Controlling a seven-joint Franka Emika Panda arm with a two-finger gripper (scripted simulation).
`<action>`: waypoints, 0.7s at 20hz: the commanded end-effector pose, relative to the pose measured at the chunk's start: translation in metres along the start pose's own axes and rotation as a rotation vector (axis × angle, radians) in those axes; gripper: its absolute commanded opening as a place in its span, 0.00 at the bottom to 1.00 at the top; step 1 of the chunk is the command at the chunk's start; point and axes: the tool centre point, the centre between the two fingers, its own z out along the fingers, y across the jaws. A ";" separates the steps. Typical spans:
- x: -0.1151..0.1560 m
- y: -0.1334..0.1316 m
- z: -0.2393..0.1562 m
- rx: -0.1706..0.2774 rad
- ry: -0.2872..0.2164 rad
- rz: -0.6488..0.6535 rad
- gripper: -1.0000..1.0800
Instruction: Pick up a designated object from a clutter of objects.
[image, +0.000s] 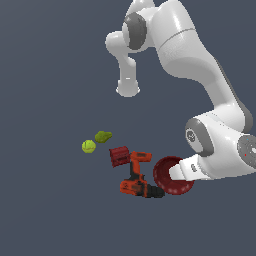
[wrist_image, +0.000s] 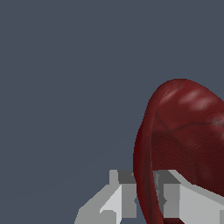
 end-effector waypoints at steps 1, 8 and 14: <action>0.000 0.000 0.000 0.000 0.001 0.000 0.00; -0.001 0.000 -0.003 0.000 0.000 0.000 0.00; -0.009 -0.001 -0.024 0.000 0.000 0.000 0.00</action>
